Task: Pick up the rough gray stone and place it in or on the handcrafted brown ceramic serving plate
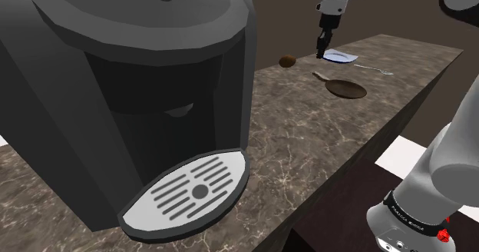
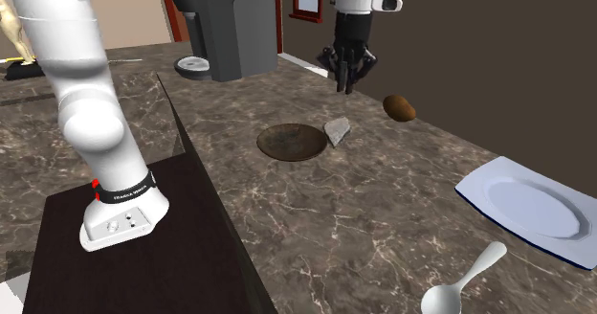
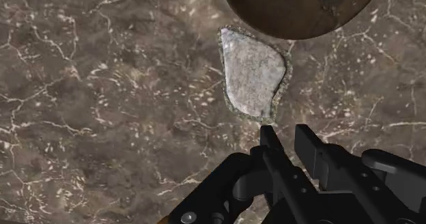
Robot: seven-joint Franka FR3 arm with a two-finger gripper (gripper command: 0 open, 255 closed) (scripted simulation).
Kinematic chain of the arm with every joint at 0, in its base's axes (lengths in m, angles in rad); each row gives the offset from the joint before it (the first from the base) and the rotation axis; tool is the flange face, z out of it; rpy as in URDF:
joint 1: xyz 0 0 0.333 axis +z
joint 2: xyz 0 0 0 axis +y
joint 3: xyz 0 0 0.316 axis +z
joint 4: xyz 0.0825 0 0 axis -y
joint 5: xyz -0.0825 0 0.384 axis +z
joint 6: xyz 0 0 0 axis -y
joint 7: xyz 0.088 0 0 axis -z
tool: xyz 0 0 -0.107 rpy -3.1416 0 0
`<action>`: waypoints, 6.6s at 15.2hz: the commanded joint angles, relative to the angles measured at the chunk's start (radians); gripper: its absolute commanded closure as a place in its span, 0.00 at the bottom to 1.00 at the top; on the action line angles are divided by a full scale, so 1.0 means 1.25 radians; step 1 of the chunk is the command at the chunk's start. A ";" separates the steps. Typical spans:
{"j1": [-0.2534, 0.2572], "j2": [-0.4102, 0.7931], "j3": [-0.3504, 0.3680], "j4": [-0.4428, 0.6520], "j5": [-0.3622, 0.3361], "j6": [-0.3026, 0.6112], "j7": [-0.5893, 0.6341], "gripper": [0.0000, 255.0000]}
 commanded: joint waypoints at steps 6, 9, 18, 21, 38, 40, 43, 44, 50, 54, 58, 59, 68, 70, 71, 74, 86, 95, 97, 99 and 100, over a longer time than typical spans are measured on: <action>0.009 -0.144 -0.002 -0.143 -0.078 0.022 0.022 0.00; 0.007 -0.069 -0.009 -0.132 -0.036 0.072 0.005 0.00; -0.008 0.051 -0.003 -0.131 0.034 0.169 -0.025 0.00; -0.010 0.063 -0.001 -0.156 0.043 0.204 -0.031 0.00; -0.010 0.063 -0.001 -0.156 0.043 0.204 -0.032 1.00; -0.009 0.059 -0.002 -0.150 0.040 0.194 -0.029 1.00; -0.008 0.048 -0.004 -0.130 0.032 0.165 -0.024 1.00; -0.007 0.045 -0.004 -0.123 0.030 0.155 -0.023 1.00; -0.006 0.028 -0.006 -0.076 0.019 0.095 -0.015 1.00; -0.005 0.022 -0.008 -0.040 0.014 0.054 -0.011 1.00; -0.006 0.018 -0.009 -0.001 0.011 0.012 -0.009 1.00; -0.006 0.018 -0.009 -0.001 0.011 0.012 -0.009 1.00; -0.008 -0.341 0.013 -0.312 -0.181 0.014 0.070 1.00; -0.001 -0.279 0.003 -0.257 -0.149 0.015 0.054 0.00; -0.004 -0.361 -0.001 -0.359 -0.157 0.109 0.005 0.00; -0.002 -0.560 -0.074 -0.616 -0.150 0.370 -0.199 0.00; 0.064 -0.557 -0.174 -0.721 -0.119 0.554 -0.315 0.00; 0.064 -0.557 -0.174 -0.721 -0.119 0.553 -0.315 1.00; 0.063 -0.557 -0.174 -0.720 -0.119 0.553 -0.314 1.00; 0.064 -0.557 -0.174 -0.720 -0.119 0.553 -0.315 1.00; 0.066 -0.555 -0.175 -0.718 -0.118 0.552 -0.315 1.00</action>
